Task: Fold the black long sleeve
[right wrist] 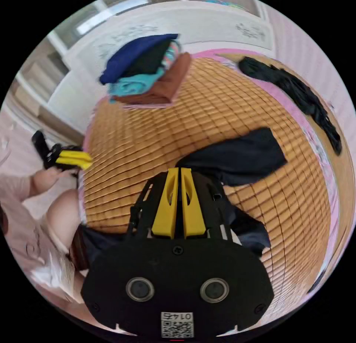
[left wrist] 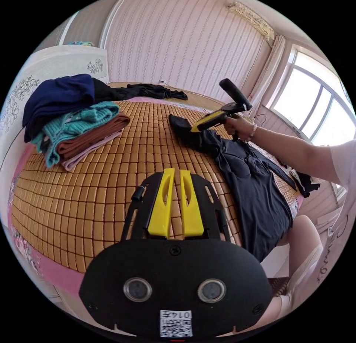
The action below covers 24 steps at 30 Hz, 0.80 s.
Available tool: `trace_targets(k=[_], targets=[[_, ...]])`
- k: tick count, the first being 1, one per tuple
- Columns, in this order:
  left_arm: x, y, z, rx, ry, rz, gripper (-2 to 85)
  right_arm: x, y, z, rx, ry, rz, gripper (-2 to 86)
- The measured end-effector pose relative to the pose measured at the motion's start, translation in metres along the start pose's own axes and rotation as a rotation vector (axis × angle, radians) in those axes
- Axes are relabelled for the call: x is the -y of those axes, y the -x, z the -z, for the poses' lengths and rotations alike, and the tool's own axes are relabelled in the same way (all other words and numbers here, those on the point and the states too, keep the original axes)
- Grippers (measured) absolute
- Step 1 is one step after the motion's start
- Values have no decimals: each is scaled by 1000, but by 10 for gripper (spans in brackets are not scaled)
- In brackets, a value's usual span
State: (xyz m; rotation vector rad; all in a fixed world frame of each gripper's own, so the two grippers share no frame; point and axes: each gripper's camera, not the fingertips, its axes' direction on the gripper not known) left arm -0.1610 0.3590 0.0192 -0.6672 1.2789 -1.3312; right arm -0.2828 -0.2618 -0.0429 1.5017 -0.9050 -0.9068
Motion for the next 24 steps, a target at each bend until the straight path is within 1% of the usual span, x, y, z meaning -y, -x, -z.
trace_targets(k=[1, 2, 4, 5, 7, 10, 12, 14, 16, 18, 19, 21, 23, 24], targets=[[-10, 7, 17, 15, -14, 22, 29, -1, 30, 8, 97, -9, 178, 13], [-21, 13, 35, 36, -29, 37, 31, -4, 55, 13, 113, 18, 293, 18], [-36, 20, 58, 78, -33, 51, 33, -9, 78, 16, 80, 69, 380, 42], [-45, 25, 71, 108, -32, 61, 33, -12, 80, 15, 51, 88, 371, 75], [-53, 34, 81, 145, -19, 72, 34, -12, 70, 12, 7, 120, 293, 105], [-44, 50, 80, 137, 26, 73, 34, -8, 42, 1, -17, 163, 150, 105], [-23, 52, 71, 120, 17, 35, 34, -4, 25, -5, -63, 162, 56, 103], [18, 48, 43, 93, 20, -43, 36, 3, 4, -15, -122, 157, -58, 101], [51, 42, 11, 85, 48, -82, 40, 9, -8, -23, -115, 124, -110, 97], [80, 36, -26, 75, 100, -107, 53, 16, -18, -37, -101, 121, -147, 94], [94, 31, -52, 73, 155, -118, 66, 19, -24, -49, -105, 138, -172, 92], [104, 26, -83, 41, 231, -98, 71, 22, -33, -66, -112, 166, -197, 87], [105, 20, -111, 42, 363, -160, 40, 22, -43, -84, -100, 200, -216, 74], [104, 19, -108, 42, 342, -191, 28, 22, -45, -85, -109, 186, -226, 70]])
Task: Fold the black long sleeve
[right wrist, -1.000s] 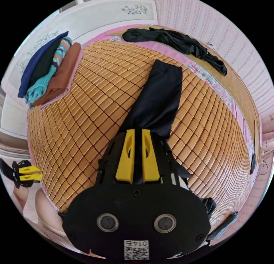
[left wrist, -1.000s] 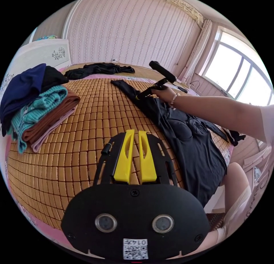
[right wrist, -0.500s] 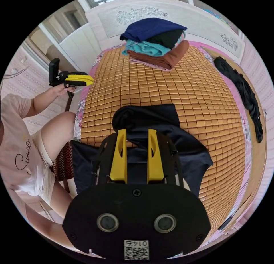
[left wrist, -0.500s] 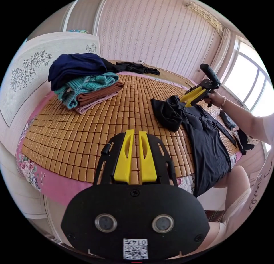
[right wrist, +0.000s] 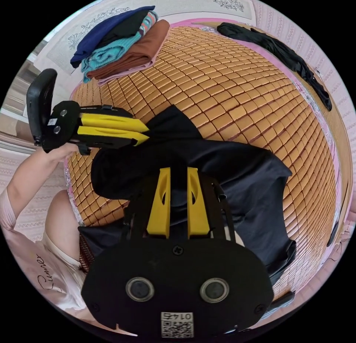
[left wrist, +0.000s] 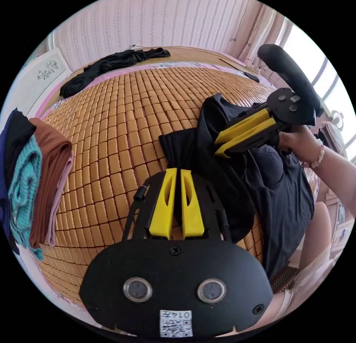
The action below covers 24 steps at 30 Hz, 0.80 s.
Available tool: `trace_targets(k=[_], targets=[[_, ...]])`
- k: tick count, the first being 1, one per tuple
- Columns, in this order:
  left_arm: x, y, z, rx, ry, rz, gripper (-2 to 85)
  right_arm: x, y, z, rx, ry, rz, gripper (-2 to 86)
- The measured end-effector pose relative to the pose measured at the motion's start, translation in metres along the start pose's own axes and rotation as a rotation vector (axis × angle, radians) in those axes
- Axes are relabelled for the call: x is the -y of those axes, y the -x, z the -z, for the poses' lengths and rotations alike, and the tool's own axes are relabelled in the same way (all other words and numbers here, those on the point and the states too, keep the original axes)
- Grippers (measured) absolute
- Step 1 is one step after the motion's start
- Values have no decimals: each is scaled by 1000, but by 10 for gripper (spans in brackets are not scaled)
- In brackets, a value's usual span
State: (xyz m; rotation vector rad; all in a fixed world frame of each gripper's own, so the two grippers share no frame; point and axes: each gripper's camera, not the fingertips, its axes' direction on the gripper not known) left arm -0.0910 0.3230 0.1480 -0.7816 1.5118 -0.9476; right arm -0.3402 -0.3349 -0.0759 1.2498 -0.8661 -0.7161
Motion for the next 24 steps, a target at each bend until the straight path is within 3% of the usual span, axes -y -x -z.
trace_targets(k=[3, 8, 14, 22, 24], targets=[[-15, 5, 17, 33, 10, 4, 0, 2, -6, -3, 1, -18, -1, 59], [-145, 27, 116, 96, -248, 251, -6, 6, -11, -3, 7, -46, 7, 57], [-272, 46, 155, 232, -136, 436, -5, 10, -11, -3, -13, -70, 12, 65], [-279, 61, 167, 206, -238, 511, 63, 41, -8, -12, -28, -121, -3, 74], [-266, 64, 151, 186, -187, 486, 80, 50, -7, -20, -75, -147, -16, 78]])
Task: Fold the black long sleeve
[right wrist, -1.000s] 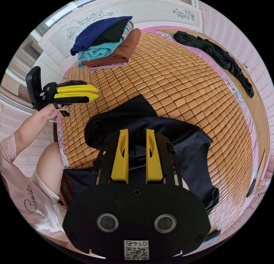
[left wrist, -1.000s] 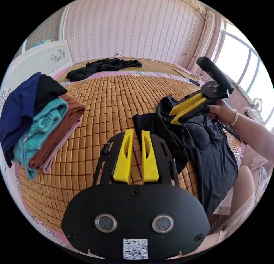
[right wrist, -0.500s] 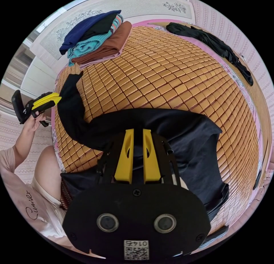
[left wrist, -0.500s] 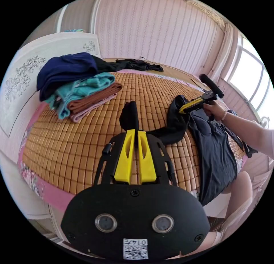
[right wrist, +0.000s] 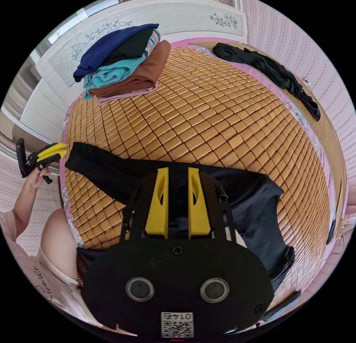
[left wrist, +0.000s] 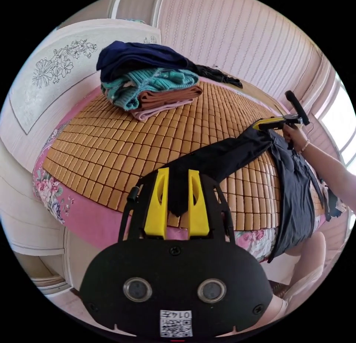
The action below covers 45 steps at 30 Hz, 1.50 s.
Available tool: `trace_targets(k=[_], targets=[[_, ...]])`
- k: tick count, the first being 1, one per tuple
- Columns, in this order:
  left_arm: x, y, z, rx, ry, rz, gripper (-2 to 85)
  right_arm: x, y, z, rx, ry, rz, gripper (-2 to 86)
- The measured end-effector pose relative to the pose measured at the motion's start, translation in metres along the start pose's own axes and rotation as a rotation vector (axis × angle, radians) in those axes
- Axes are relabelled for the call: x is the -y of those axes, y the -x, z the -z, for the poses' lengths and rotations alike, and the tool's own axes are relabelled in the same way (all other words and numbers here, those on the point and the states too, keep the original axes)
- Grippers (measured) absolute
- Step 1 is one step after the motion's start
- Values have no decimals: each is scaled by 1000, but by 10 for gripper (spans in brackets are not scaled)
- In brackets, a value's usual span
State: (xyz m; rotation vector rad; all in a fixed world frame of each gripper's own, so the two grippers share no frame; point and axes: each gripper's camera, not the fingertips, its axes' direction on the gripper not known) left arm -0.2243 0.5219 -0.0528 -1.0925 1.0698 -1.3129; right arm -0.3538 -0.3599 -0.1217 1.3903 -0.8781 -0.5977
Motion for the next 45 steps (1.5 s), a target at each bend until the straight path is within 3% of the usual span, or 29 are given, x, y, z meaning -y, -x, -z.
trace_targets(k=[3, 12, 19, 23, 27, 30, 38, 45], targets=[[4, -11, -35, 77, 130, -57, 84, 6, 1, -23, -63, 1, 23, 47], [2, -9, -28, 158, 53, -55, 84, 21, -21, -33, -41, -79, -77, 2], [12, 2, -26, 158, 79, -46, 88, 32, -43, -16, 109, -144, -127, -5], [14, -6, -16, 233, 78, -71, 65, 11, -57, 4, 48, -168, -145, -7], [11, -7, -20, 183, 145, -81, 73, 7, -70, -14, -10, -52, -193, -7], [12, -7, -20, 119, 130, -117, 24, 10, -78, -37, -41, 19, -256, -7], [27, -24, -22, 134, 211, -288, -8, 11, -83, -56, 2, -48, -300, -6], [27, 1, -5, 87, 109, -107, 27, 7, -78, -65, 18, -63, -298, -4]])
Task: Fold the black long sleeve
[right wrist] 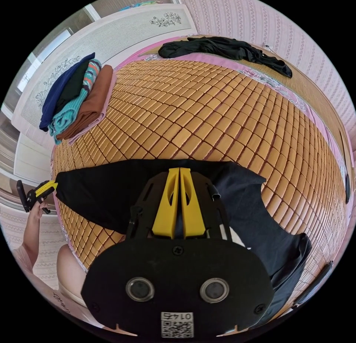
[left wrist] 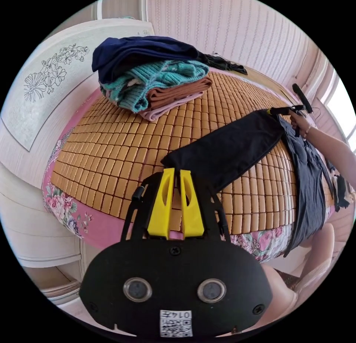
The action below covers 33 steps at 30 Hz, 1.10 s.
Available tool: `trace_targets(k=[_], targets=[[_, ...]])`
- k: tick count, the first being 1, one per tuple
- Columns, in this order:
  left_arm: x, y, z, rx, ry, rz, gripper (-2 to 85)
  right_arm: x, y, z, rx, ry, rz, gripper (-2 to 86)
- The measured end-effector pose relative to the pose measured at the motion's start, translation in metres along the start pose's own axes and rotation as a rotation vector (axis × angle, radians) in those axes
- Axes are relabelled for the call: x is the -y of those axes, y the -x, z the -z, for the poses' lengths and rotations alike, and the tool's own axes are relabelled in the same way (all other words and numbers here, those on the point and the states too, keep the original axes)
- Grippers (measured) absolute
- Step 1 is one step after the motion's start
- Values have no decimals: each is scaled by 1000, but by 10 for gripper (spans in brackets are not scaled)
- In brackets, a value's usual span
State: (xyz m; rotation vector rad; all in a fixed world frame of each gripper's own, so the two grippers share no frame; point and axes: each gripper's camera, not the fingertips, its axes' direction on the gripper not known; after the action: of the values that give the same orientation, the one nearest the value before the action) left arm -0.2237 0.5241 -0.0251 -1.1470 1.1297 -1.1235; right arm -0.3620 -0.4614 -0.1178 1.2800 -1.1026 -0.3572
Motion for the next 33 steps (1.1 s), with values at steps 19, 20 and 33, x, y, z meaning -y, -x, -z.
trace_targets(k=[19, 20, 33], targets=[[-4, 48, 3, 191, 32, 117, 0, -23, 12, -20, 69, -5, -63, -2], [-15, 48, 19, 149, -19, 146, 8, -30, 17, -13, 66, -31, -50, -1], [-116, 18, 65, 163, -337, 467, 74, -62, 205, -15, 100, 151, 365, 37]])
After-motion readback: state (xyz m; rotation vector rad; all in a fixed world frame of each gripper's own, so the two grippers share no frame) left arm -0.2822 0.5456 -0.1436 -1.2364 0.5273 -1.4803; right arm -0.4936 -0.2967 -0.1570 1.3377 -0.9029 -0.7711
